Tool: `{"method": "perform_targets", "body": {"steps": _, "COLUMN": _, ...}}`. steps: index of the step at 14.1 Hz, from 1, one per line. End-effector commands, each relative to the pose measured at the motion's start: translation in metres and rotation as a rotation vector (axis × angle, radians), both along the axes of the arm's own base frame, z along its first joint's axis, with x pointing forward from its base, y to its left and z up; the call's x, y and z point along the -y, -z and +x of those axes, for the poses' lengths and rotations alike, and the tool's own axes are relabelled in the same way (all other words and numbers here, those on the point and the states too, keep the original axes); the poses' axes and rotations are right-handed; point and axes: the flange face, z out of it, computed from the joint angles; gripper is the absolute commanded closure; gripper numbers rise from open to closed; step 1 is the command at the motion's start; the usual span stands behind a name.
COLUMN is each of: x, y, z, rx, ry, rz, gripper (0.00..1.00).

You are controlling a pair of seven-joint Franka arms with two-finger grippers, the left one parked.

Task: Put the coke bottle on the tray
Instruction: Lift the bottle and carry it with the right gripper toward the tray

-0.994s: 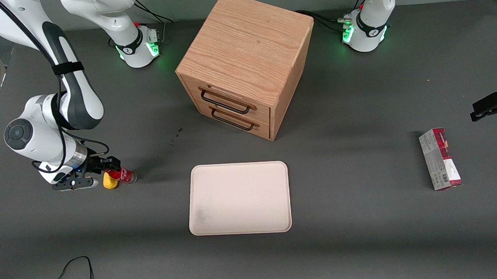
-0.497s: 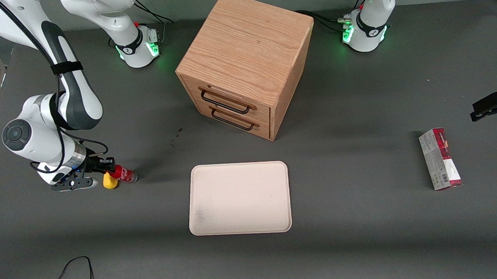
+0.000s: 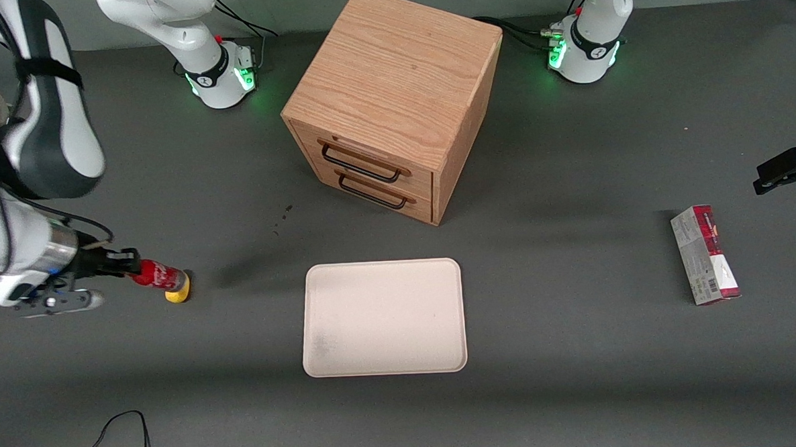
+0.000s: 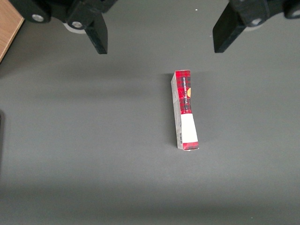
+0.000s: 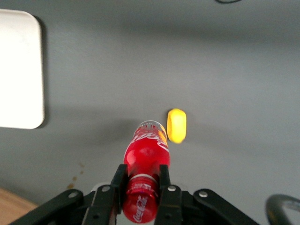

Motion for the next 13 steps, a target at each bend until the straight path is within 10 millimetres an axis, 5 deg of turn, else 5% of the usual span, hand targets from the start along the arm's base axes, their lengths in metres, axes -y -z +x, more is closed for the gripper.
{"method": "perform_targets", "body": {"steps": 1, "x": 0.005, "y": -0.091, "z": -0.008, "rx": -0.025, "ry": -0.007, "rz": -0.011, "gripper": 1.00}}
{"method": "perform_targets", "body": {"steps": 6, "x": 0.005, "y": -0.166, "z": -0.038, "rx": -0.030, "ry": -0.028, "rz": -0.003, "gripper": 1.00}}
{"method": "perform_targets", "body": {"steps": 8, "x": -0.005, "y": -0.175, "z": -0.038, "rx": -0.013, "ry": -0.044, "rz": 0.005, "gripper": 1.00}}
{"method": "perform_targets", "body": {"steps": 10, "x": -0.038, "y": -0.183, "z": -0.030, "rx": 0.026, "ry": -0.106, "rz": 0.023, "gripper": 1.00}}
{"method": "perform_targets", "body": {"steps": 13, "x": -0.092, "y": -0.169, "z": -0.006, "rx": 0.060, "ry": -0.200, "rz": 0.069, "gripper": 1.00}}
